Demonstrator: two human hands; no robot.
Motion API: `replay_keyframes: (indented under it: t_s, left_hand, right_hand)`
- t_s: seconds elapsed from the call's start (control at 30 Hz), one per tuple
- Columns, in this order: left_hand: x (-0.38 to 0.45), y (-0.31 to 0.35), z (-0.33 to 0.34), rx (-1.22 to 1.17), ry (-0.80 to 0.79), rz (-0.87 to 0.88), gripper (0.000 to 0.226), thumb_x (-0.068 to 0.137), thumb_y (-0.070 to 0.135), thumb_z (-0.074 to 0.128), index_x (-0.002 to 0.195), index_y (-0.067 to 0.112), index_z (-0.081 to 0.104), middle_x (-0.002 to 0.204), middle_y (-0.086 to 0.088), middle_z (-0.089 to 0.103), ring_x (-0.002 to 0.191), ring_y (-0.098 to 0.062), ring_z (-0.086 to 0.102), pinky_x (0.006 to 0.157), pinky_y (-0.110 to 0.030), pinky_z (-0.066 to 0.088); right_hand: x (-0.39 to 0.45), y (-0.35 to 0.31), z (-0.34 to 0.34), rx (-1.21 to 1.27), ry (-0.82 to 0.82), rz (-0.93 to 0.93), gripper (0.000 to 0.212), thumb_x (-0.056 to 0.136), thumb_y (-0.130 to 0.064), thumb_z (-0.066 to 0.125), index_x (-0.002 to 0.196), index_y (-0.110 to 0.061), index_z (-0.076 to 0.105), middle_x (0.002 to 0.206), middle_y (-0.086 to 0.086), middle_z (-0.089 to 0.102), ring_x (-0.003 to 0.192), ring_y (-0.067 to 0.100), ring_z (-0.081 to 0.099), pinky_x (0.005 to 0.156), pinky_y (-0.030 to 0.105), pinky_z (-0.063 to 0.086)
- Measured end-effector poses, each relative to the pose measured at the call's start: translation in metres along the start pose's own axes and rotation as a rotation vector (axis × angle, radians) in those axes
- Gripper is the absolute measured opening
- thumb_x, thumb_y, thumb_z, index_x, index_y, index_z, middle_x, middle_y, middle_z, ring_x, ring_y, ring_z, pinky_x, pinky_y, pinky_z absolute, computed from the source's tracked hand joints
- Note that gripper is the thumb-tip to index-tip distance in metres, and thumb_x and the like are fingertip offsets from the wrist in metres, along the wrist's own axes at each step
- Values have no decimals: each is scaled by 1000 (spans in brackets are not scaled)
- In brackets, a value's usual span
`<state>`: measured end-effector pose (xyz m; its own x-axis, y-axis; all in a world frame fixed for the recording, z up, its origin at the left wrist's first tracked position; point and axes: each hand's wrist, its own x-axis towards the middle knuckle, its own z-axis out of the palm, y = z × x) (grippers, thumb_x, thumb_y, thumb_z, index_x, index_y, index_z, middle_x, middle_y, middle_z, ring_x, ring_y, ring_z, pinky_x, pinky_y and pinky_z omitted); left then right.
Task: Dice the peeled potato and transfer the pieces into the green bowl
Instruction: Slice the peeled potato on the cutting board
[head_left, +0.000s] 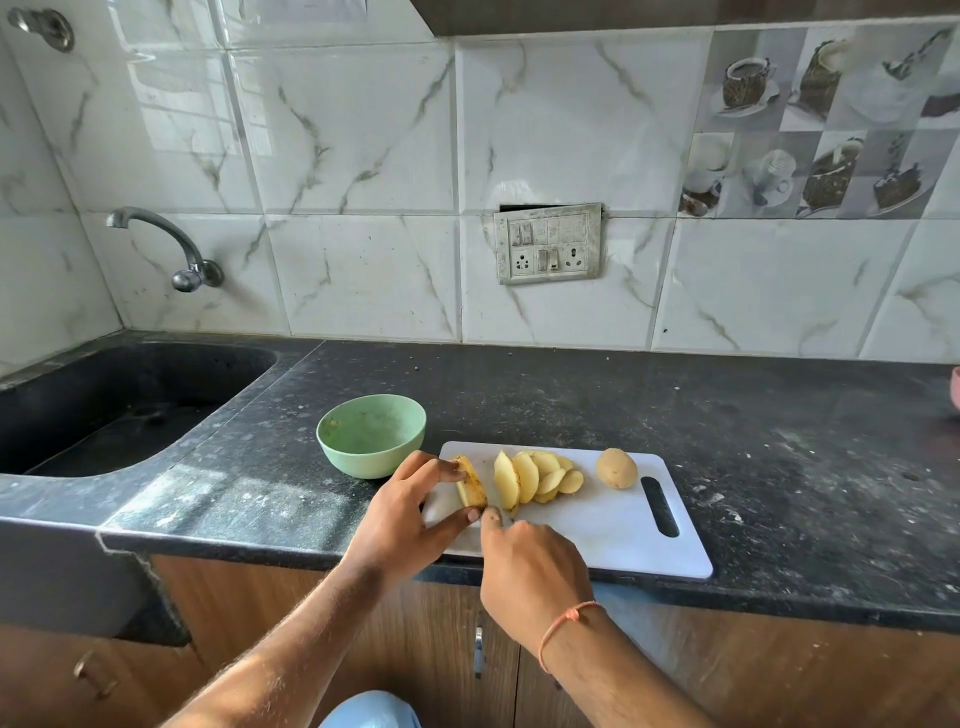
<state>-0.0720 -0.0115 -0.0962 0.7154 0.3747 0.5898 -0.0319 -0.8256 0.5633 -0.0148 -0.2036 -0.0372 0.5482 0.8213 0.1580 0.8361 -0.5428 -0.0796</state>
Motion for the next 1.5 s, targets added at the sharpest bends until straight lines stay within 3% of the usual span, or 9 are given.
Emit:
replay_keyframes:
  t_s: [0.27, 0.37, 0.53, 0.83, 0.93, 1.13, 1.33, 1.5]
  left_hand:
    - [1, 1, -1, -14, -3, -25, 39, 87, 43, 85, 120, 34, 67, 121, 21, 60, 113, -7, 66, 86, -38, 61]
    - [1, 1, -1, -27, 12, -47, 38, 88, 41, 84, 121, 32, 68, 121, 23, 60, 116, -3, 64, 89, -38, 61]
    - [1, 3, -2, -15, 9, -40, 39, 87, 42, 85, 121, 32, 67, 121, 24, 59, 116, -3, 64, 87, -38, 62]
    - [1, 6, -2, -31, 9, -8, 41, 86, 41, 87, 120, 28, 67, 132, 22, 57, 122, -5, 63, 90, -33, 60]
    - [1, 6, -2, -47, 16, -12, 42, 86, 44, 86, 120, 30, 67, 132, 20, 58, 122, -6, 64, 90, -35, 60]
    - [1, 5, -2, -91, 33, -64, 51, 78, 65, 81, 117, 37, 65, 133, 20, 59, 118, -8, 65, 86, -41, 61]
    - [2, 5, -1, -82, 13, -116, 45, 79, 49, 90, 114, 38, 64, 132, 23, 59, 117, -6, 64, 89, -38, 60]
    - [1, 5, -1, -67, 8, -120, 42, 85, 44, 86, 118, 37, 61, 131, 22, 59, 116, -5, 65, 88, -36, 60]
  right_hand:
    - [-18, 9, -3, -6, -87, -29, 57, 101, -6, 46, 156, -12, 32, 105, 14, 69, 88, 29, 65, 70, 39, 49]
    - [-30, 6, -1, -24, -105, -48, 59, 101, -7, 46, 157, -12, 28, 108, 16, 69, 96, 32, 67, 75, 42, 53]
    - [-25, 6, 2, -18, -90, 9, 64, 105, -11, 46, 162, -13, 19, 109, 15, 68, 95, 27, 67, 77, 38, 55]
    - [-7, 3, -13, -48, 22, 10, 61, 105, -13, 41, 162, -12, 20, 113, 14, 69, 99, 30, 67, 72, 38, 50]
    - [5, 1, -17, -73, 43, 20, 56, 103, -12, 41, 158, -10, 32, 114, 14, 70, 102, 32, 68, 77, 38, 53]
    - [13, -6, -13, -33, 62, 32, 35, 101, -11, 44, 134, -14, 55, 105, 9, 73, 99, 31, 71, 71, 36, 50]
    - [12, 5, -7, -61, 78, 40, 52, 103, -11, 42, 155, -12, 38, 112, 11, 73, 102, 30, 70, 77, 38, 56]
    - [11, 12, -5, -44, 89, 45, 53, 103, -12, 42, 156, -14, 37, 112, 11, 72, 102, 29, 69, 74, 38, 55]
